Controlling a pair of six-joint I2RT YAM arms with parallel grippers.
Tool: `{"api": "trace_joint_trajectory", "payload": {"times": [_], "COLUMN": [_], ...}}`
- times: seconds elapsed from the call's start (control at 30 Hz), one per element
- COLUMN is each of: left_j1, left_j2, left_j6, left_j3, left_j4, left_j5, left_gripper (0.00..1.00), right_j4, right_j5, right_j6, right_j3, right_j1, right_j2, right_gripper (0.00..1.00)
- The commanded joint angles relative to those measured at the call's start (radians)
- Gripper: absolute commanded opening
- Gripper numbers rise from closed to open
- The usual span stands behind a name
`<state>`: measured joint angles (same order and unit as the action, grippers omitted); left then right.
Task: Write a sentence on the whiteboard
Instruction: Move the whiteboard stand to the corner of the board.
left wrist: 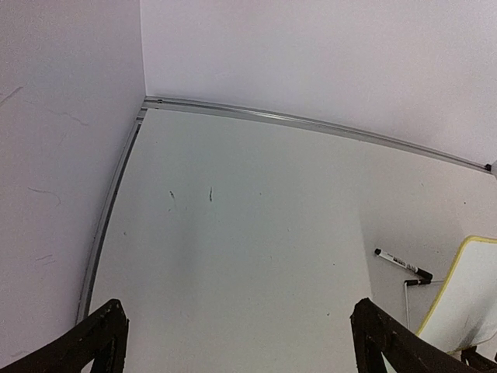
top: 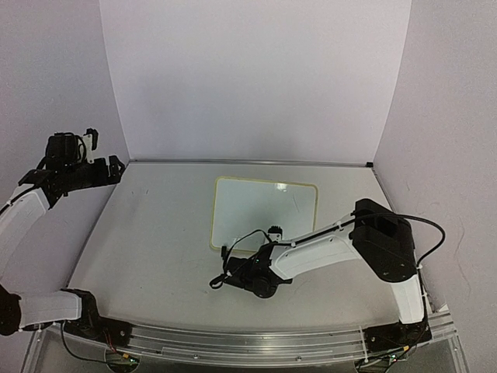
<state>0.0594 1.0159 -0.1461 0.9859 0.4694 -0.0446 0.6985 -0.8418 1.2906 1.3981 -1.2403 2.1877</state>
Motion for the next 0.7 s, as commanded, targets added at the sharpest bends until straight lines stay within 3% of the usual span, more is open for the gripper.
{"api": "trace_joint_trajectory", "payload": {"times": [0.0,0.17,0.47,0.67], "left_j1": [0.029,0.066,0.126,0.141], "left_j2": [0.020,0.057,0.117,0.142], "left_j6": [0.029,0.036,0.059,0.070], "left_j3": [-0.005,-0.003,0.008,0.015], "left_j4": [-0.041,-0.043,-0.036,-0.024], "left_j5": [-0.085,-0.165,-0.265,-0.282], "left_gripper": [0.99,0.99,0.99,0.99], "right_j4": [0.056,0.046,-0.217,-0.285], "right_j5": [-0.091,-0.123,-0.066,-0.012], "right_j6": [0.048,0.028,-0.208,-0.267], "right_j3": [-0.042,-0.103,-0.249,-0.278], "right_j1": [0.020,0.033,0.064,0.085], "right_j2": [-0.079,-0.117,-0.186,-0.177], "right_gripper": [0.00,0.00,0.00,0.00]}}
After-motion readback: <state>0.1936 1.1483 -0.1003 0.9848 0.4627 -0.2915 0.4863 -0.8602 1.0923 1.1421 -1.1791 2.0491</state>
